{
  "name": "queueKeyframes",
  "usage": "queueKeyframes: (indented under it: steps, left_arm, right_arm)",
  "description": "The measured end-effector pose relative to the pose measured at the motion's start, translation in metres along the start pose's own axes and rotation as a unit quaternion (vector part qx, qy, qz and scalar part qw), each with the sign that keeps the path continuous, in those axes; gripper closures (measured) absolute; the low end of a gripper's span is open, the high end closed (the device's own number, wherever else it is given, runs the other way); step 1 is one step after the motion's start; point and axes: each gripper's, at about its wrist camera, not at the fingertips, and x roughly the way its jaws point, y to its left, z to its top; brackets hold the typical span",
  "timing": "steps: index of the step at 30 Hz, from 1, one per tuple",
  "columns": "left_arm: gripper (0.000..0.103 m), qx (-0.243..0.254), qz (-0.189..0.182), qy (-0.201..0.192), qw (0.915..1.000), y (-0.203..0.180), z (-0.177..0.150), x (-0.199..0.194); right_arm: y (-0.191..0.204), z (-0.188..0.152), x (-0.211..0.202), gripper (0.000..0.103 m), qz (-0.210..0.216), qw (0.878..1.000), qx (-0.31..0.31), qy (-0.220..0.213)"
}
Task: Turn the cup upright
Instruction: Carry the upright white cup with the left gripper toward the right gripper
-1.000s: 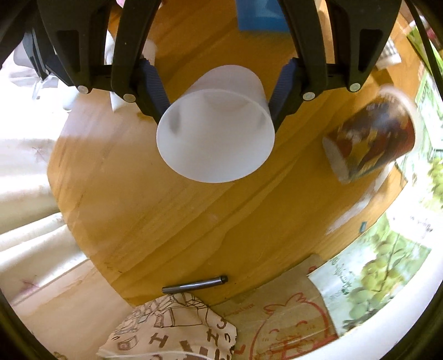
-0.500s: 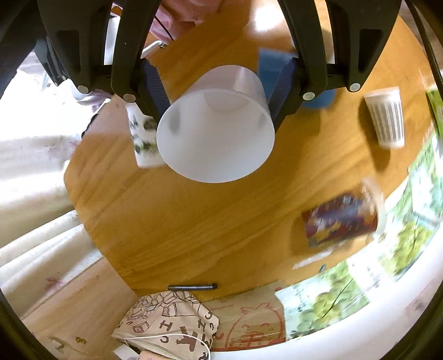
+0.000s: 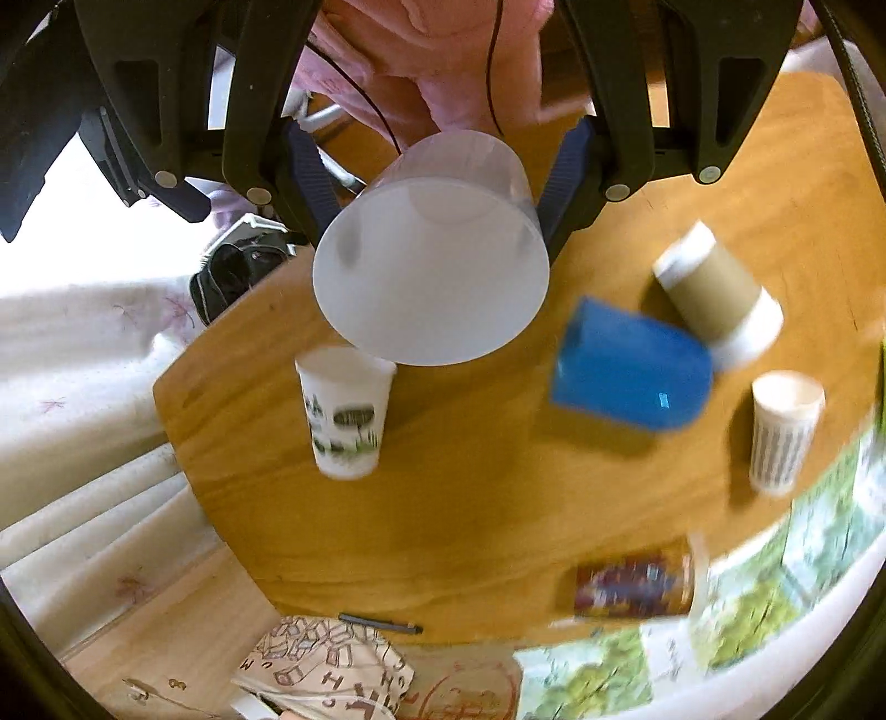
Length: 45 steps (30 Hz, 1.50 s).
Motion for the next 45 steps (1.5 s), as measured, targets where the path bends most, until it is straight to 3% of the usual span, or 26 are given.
queueKeyframes:
  steps: [11, 20, 31, 45]
  left_arm:
    - [0.032, -0.057, -0.015, 0.033, 0.9977, 0.005, -0.042, 0.036]
    - [0.032, -0.091, -0.043, 0.026, 0.9946, 0.023, -0.036, 0.055]
    - [0.032, -0.104, -0.064, 0.047, 0.9915, 0.044, -0.02, 0.077]
    - [0.032, -0.109, -0.09, 0.073, 0.9873, 0.053, -0.003, 0.095]
  right_arm:
    - [-0.005, -0.042, -0.006, 0.0, 0.005, 0.998, -0.042, 0.048]
    - [-0.001, -0.046, 0.014, 0.0, -0.001, 0.995, -0.074, 0.069]
    - [0.019, -0.035, 0.051, 0.0, -0.001, 0.989, -0.131, 0.074]
    - [0.021, -0.014, 0.087, 0.0, -0.001, 0.986, -0.132, 0.1]
